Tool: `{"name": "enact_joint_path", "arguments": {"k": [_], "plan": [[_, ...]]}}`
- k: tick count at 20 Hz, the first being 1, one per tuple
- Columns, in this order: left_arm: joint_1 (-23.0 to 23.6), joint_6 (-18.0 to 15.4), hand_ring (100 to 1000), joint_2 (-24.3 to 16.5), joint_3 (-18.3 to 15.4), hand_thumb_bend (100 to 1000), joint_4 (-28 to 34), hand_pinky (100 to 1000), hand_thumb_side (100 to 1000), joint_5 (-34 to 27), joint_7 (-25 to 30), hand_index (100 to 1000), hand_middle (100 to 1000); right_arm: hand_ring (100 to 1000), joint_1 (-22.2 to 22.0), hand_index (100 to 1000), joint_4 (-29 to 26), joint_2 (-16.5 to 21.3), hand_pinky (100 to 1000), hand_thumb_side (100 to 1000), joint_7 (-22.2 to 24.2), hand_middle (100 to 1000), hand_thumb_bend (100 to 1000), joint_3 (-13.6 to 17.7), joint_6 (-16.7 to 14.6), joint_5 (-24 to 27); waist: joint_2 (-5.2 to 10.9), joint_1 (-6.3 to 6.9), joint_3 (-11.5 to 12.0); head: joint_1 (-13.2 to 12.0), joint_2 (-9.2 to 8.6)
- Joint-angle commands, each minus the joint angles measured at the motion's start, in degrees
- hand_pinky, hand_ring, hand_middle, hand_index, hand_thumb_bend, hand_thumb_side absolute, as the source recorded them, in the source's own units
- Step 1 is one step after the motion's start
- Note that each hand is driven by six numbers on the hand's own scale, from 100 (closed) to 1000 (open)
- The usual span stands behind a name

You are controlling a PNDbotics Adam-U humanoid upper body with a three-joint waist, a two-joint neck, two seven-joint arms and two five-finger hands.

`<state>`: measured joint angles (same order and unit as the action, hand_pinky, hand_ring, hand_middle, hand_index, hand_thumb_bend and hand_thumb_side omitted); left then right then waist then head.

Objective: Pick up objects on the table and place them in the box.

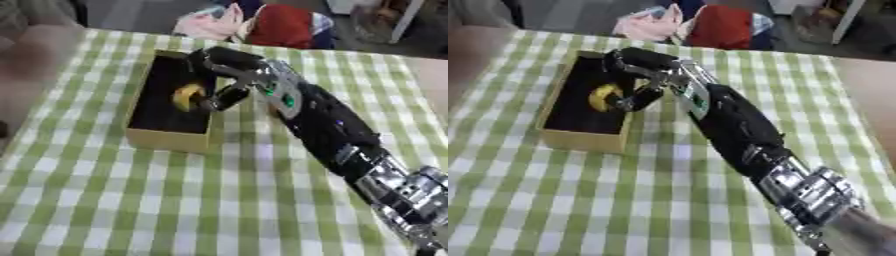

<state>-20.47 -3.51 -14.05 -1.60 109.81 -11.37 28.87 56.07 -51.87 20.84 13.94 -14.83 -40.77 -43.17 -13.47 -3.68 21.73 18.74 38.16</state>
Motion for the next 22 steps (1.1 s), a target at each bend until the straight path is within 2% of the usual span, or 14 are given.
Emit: {"name": "enact_joint_path", "arguments": {"k": [1, 4, 7, 12, 15, 18, 22], "plan": [[-0.7, 0.2, 668, -0.4, 0.1, 100, 1.2, 690, 644, -0.3, 0.0, 775, 618, 880, 1.0, 893, -0.4, 0.7, 725, 504, -0.6, 728, 544, 0.7, -0.7, -2.1, 0.89, 0.58, -0.4, -0.2, -0.74], [-0.3, 0.2, 669, -0.6, 0.1, 100, 1.0, 691, 647, -0.1, 0.1, 775, 619, 882, 1.0, 912, -1.2, 1.5, 726, 528, -1.6, 733, 573, 1.0, 0.1, -1.0, 1.26, 0.74, -1.1, -0.4, -0.55], [0.1, 0.1, 670, -0.8, 0.0, 100, 0.8, 691, 646, 0.0, 0.1, 775, 619, 883, 1.2, 916, -2.8, 3.1, 728, 505, -1.5, 736, 571, 1.2, 1.1, 1.7, 1.71, 0.93, -2.0, -0.8, -0.47], [0.9, 0.0, 671, -1.4, -0.4, 100, 0.4, 692, 649, 0.4, 0.0, 775, 620, 883, 0.7, 911, -7.4, 8.3, 731, 488, -0.1, 736, 560, 2.0, 3.4, 7.8, 2.43, 1.1, -4.3, -1.6, -0.01], [1.3, -0.1, 671, -1.6, -0.6, 100, 0.2, 692, 649, 0.6, -0.2, 775, 620, 882, -0.8, 909, -8.8, 11.4, 731, 495, 1.0, 737, 555, 2.8, 4.9, 9.8, 2.64, 1.27, -5.5, -2.2, 0.03], [1.6, -0.2, 671, -1.7, -0.9, 100, 0.2, 693, 652, 0.9, -0.3, 775, 620, 884, -3.1, 899, -8.2, 13.6, 732, 536, 1.8, 742, 553, 3.7, 6.1, 8.9, 2.53, 1.64, -6.8, -2.8, -0.17], [1.8, -0.4, 672, -1.5, -1.0, 100, 0.2, 693, 652, 1.2, -0.4, 776, 621, 882, -5.2, 886, -5.4, 14.5, 734, 577, 1.4, 750, 551, 4.5, 6.5, 4.6, 2.32, 2.22, -7.5, -3.0, -0.45]]}}
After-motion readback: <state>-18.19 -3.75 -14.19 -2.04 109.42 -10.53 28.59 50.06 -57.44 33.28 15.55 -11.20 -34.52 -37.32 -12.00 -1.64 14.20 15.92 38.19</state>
